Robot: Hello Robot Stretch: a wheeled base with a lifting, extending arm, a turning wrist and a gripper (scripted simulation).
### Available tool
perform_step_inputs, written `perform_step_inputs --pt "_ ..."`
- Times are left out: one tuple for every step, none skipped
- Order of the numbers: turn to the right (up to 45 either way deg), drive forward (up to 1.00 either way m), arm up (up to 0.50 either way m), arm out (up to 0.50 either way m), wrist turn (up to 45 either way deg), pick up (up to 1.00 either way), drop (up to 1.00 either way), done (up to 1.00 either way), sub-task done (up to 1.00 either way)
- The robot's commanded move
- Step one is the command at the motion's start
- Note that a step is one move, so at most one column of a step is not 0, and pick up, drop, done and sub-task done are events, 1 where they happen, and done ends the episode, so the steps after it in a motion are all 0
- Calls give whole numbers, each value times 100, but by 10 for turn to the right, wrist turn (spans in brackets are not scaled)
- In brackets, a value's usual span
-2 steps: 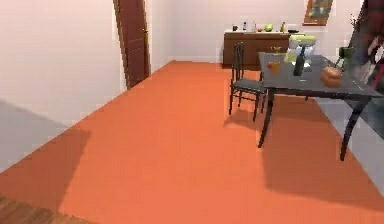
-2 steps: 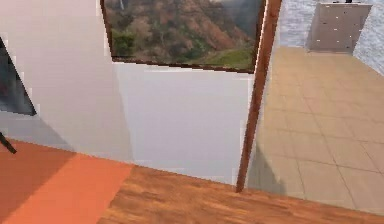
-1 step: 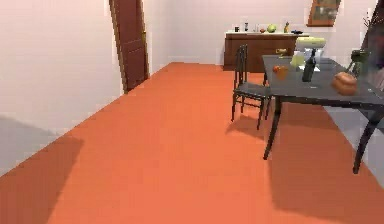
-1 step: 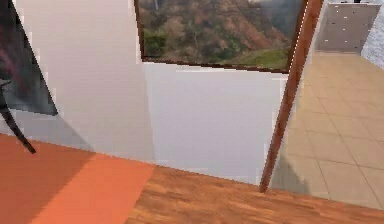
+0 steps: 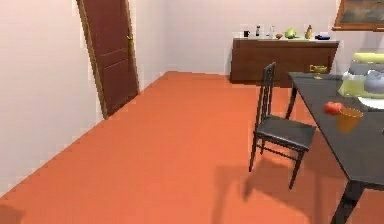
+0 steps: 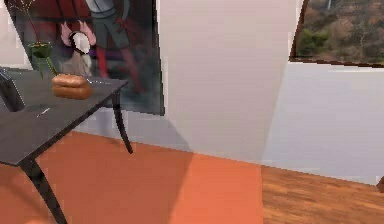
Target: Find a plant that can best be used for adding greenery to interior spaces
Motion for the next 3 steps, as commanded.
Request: perform_step_inputs --pt "60 0 0 0 0 0 0 0 0" --pt "0 55 0 0 0 0 0 0 0" --pt "60 0 0 0 0 0 0 0 0"
